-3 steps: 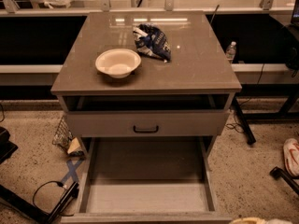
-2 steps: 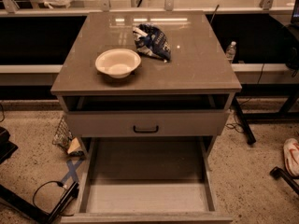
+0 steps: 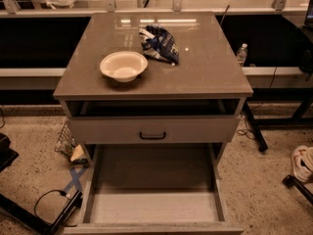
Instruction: Close middle drawer
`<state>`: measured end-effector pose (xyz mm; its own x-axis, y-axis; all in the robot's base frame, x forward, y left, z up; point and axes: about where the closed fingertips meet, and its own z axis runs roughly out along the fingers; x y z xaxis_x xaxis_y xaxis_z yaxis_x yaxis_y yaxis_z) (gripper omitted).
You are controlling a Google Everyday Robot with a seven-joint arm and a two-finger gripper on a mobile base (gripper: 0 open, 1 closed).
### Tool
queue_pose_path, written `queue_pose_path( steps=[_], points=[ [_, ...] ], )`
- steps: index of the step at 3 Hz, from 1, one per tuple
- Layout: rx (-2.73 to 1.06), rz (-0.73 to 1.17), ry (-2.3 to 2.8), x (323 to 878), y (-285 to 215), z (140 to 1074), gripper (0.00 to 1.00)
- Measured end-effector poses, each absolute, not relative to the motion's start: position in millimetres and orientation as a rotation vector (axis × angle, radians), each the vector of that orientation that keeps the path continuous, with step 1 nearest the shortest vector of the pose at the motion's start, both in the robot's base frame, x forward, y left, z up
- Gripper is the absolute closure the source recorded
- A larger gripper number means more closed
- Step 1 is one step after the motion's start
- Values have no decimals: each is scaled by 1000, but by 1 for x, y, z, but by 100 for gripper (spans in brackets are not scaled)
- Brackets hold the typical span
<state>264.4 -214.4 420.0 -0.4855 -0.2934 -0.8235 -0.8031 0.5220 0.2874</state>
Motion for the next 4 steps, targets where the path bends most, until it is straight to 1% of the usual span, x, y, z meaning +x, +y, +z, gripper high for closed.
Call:
queue_pose_path(
  steps=[2,3,4],
  points=[
    [-946,891,2005,313,-185,387,100],
    [-964,882,1998,330,-180,386,100],
    [-995,857,1993,365,-173,386,100]
  ],
)
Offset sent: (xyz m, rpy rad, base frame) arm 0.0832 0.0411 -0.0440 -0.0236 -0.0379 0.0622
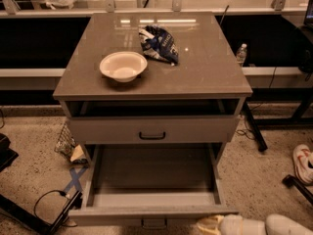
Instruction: Close middle drawer
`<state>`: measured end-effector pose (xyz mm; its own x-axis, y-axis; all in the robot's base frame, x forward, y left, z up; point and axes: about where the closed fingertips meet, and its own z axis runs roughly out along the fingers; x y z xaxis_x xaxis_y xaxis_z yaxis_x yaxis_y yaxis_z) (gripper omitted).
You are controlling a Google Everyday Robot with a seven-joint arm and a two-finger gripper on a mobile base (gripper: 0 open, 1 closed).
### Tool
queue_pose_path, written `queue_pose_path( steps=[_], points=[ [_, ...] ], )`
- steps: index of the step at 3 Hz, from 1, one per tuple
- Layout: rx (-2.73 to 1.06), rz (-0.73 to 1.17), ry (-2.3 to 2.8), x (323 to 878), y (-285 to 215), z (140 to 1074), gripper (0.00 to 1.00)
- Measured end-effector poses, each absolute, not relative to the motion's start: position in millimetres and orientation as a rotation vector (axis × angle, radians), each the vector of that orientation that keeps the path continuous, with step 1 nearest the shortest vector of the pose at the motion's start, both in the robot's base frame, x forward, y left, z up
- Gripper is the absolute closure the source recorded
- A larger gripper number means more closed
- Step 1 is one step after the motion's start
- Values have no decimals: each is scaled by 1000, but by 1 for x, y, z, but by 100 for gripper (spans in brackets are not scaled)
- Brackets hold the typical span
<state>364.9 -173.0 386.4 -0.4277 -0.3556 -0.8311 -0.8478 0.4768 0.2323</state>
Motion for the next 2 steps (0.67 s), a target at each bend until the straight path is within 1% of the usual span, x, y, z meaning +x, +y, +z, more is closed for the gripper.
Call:
queue_pose_path(
  steps=[1,2],
  points=[
    [-997,854,1992,369,-172,387,100],
    [-997,810,2009,413,-160,394,100]
  ],
)
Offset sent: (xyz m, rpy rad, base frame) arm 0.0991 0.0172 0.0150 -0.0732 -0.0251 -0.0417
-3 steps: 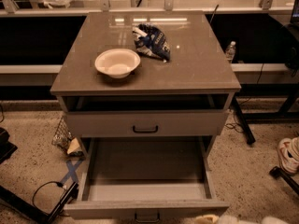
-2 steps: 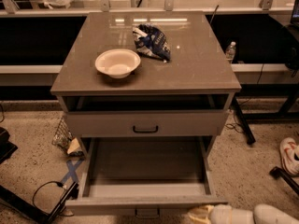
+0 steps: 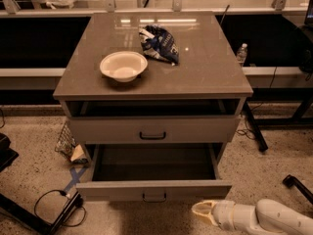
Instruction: Close middle drawer
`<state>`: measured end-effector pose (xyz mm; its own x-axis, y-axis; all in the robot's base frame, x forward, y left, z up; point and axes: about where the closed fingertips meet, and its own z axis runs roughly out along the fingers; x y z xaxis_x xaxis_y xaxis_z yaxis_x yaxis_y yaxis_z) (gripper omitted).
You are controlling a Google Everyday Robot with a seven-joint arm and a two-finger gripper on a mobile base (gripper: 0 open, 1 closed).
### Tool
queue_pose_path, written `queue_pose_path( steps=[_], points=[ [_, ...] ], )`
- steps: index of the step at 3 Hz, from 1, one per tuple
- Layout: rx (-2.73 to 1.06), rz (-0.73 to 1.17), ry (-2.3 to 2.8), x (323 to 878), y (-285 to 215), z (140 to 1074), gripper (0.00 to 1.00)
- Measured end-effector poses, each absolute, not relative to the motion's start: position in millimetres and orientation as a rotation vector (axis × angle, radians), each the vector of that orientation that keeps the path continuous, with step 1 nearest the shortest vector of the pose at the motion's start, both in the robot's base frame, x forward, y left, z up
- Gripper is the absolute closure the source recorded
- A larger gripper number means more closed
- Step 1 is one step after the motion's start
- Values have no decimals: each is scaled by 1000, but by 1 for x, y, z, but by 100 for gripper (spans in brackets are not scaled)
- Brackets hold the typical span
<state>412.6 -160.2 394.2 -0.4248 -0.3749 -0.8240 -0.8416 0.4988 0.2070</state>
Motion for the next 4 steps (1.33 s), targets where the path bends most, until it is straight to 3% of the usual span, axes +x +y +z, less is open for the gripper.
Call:
queue_pose_path(
  steps=[2,4],
  points=[
    [-995,788,2014,420,-158,395,100],
    [-980,684,2032,492,-167,402,100]
  ],
)
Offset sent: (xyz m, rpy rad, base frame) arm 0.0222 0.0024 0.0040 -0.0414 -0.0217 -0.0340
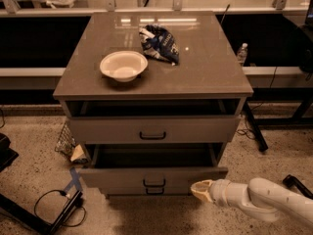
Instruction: Close middle drawer
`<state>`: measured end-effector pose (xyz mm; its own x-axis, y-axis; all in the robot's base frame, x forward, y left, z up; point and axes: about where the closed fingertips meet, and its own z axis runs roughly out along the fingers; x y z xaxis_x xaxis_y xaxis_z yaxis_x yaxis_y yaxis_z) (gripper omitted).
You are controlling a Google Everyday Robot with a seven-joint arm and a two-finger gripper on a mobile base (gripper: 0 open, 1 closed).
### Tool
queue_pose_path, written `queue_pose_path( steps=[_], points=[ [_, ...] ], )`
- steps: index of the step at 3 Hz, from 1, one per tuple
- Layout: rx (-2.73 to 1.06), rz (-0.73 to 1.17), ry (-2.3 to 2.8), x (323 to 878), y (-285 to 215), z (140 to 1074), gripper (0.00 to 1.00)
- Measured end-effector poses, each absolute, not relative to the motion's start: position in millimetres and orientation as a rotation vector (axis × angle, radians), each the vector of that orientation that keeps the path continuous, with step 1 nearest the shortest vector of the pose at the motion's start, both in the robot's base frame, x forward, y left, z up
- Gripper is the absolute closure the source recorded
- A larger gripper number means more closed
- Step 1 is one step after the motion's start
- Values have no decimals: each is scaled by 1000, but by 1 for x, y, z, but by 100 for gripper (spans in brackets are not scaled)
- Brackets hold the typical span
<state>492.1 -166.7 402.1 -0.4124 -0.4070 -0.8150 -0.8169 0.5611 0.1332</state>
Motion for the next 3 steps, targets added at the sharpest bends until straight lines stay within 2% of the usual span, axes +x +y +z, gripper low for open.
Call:
queue_pose_path(
  steps=[1,3],
  points=[
    [-980,684,2032,492,-167,402,100],
    [-934,586,2048,593,-190,402,100]
  ],
)
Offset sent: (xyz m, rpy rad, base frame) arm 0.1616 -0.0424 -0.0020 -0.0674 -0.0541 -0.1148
